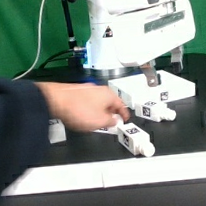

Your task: Assemble one leg

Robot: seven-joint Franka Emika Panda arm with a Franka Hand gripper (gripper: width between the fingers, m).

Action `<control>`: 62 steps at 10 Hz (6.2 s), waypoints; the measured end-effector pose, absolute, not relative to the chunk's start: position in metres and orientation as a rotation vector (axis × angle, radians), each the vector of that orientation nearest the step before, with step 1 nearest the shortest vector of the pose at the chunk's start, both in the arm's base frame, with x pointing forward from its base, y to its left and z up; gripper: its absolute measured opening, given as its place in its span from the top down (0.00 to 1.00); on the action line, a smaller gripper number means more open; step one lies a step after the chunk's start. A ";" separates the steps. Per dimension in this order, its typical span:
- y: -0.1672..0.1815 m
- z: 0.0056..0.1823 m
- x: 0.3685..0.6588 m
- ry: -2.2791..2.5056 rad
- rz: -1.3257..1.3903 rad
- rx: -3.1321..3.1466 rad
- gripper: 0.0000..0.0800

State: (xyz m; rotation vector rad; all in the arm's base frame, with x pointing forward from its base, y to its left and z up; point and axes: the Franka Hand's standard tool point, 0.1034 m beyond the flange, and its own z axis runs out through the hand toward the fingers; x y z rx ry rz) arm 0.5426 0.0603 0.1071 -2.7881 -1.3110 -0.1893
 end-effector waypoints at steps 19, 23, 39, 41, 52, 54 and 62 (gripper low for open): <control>0.004 0.059 0.539 -1.138 -0.168 -2.877 0.19; 0.003 0.057 0.538 -1.137 -0.163 -2.877 0.19; -0.035 0.071 0.532 -1.100 -0.186 -2.914 0.64; -0.082 0.090 0.487 -1.088 -0.186 -2.947 0.64; -0.133 0.020 0.366 -0.994 -0.089 -3.002 0.64; -0.137 0.008 0.357 -0.962 -0.054 -2.996 0.64; -0.077 0.074 0.411 -0.874 -0.096 -3.011 0.19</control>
Offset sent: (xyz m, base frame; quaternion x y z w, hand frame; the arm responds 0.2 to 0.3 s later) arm 0.0000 0.0000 0.0000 0.0000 0.0000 0.0000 1.0000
